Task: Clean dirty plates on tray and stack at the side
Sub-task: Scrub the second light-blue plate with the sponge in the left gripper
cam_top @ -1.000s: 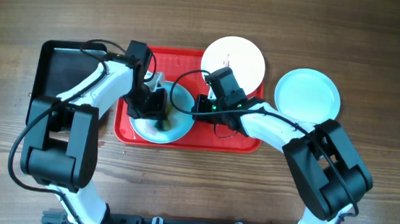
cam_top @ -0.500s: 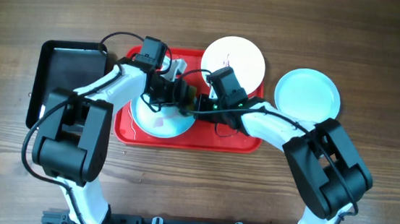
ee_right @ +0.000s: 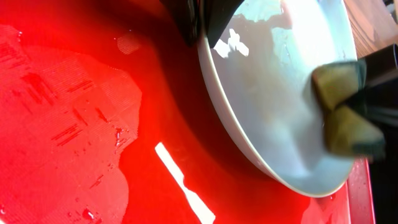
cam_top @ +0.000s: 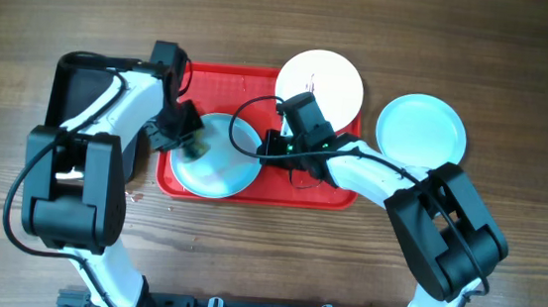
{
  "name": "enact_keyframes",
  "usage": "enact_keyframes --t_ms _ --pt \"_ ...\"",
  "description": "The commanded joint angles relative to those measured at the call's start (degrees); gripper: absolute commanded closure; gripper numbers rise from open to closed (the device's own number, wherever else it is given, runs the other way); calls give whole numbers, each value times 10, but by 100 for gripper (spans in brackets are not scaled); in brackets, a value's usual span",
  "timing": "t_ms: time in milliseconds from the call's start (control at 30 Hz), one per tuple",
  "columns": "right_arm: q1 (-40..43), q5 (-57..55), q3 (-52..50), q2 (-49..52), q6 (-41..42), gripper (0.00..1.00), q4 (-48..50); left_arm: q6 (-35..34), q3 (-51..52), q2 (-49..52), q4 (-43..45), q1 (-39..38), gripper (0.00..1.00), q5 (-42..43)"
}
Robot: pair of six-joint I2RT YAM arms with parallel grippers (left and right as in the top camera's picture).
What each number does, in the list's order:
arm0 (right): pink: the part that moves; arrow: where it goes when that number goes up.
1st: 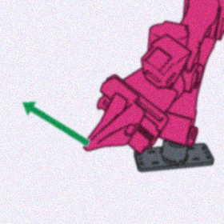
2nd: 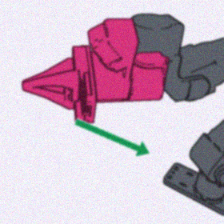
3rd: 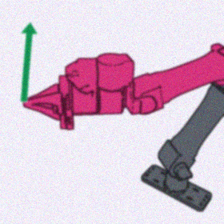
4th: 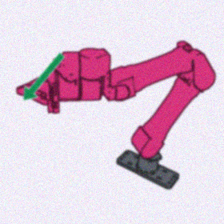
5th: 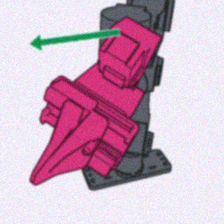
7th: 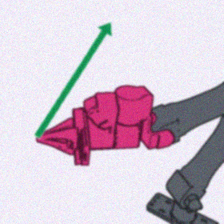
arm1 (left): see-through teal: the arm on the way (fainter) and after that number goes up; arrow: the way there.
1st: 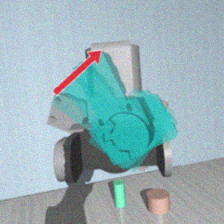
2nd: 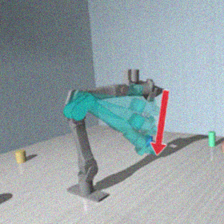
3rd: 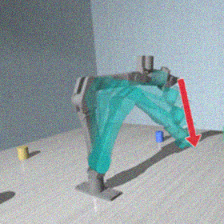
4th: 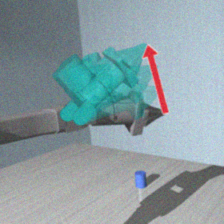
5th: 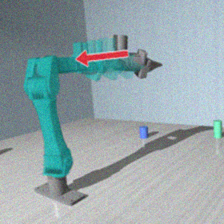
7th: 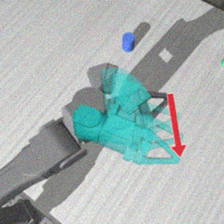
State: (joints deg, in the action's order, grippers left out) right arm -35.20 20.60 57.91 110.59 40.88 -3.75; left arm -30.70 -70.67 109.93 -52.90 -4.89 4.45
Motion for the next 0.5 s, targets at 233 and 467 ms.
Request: enact_keyframes --t_ms 233,467 --pt "8 -10 0 12 11 96 -5 213 3 20 -55 -72 96 136" --pt "8 -10 0 12 11 96 -6 77 3 44 73 -160 96 150"
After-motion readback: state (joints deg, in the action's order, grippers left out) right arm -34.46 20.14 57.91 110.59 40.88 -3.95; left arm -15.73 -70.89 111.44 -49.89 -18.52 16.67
